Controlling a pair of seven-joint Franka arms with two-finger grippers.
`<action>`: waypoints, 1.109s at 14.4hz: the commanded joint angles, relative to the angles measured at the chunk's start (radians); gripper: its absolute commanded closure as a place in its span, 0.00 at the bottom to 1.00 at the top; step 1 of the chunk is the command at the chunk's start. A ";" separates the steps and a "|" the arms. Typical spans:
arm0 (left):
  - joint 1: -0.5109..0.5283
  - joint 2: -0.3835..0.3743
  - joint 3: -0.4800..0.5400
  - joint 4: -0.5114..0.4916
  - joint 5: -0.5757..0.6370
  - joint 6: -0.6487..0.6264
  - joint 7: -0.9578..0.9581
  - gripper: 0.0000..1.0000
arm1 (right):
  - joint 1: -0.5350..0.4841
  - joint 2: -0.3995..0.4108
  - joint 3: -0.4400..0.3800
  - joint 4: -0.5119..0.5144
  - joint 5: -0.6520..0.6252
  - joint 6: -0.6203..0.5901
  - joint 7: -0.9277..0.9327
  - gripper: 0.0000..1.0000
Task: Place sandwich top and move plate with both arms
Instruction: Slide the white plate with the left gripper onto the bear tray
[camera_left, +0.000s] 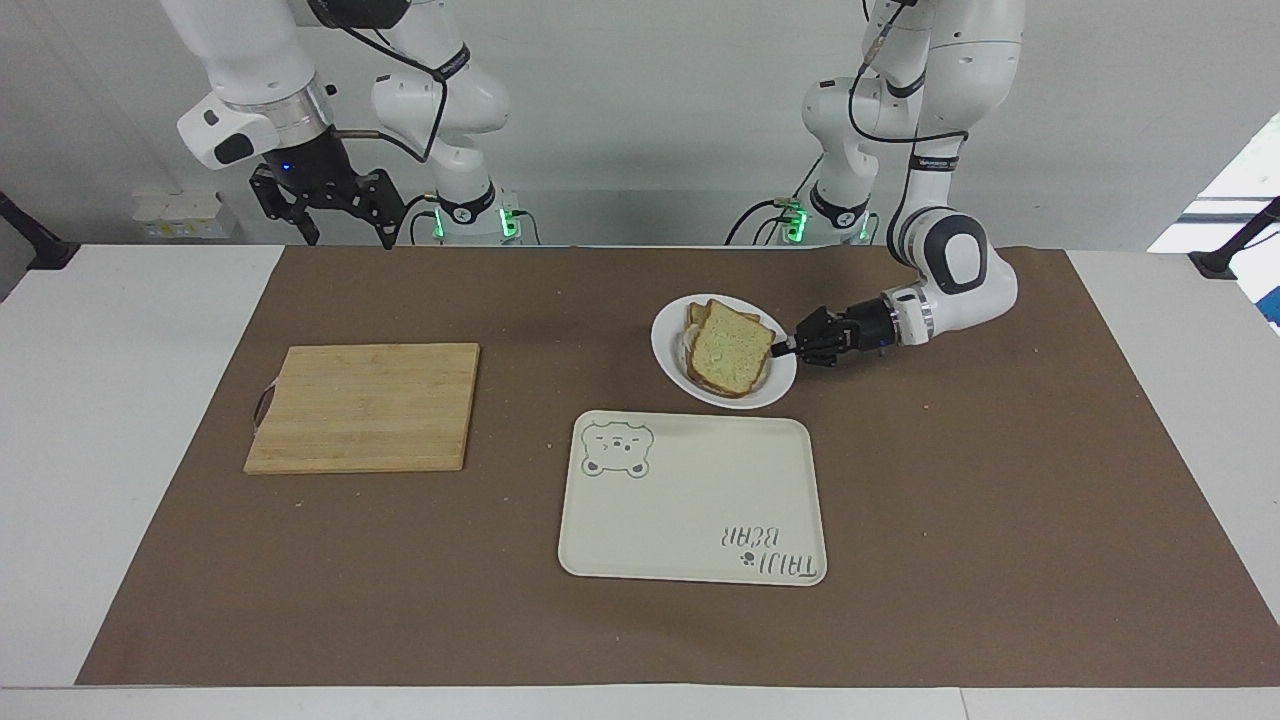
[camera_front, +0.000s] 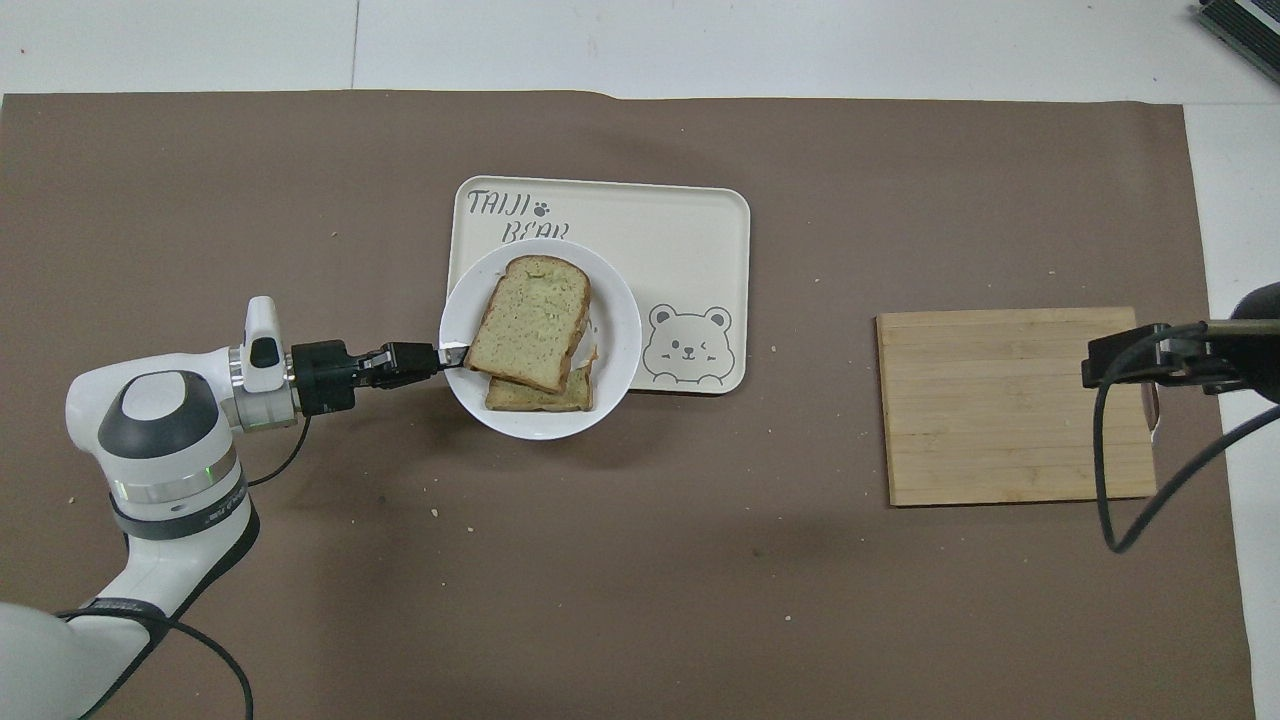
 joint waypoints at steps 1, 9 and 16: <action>0.008 0.128 -0.105 0.199 0.000 0.149 -0.108 1.00 | -0.016 -0.009 0.006 -0.005 0.022 0.003 -0.033 0.00; 0.008 0.239 -0.140 0.303 0.156 0.222 -0.171 0.80 | -0.016 -0.009 0.006 -0.011 0.022 0.044 -0.031 0.00; 0.010 0.076 -0.081 0.287 0.294 0.243 -0.215 0.00 | -0.016 -0.012 0.006 -0.014 0.022 0.038 -0.033 0.00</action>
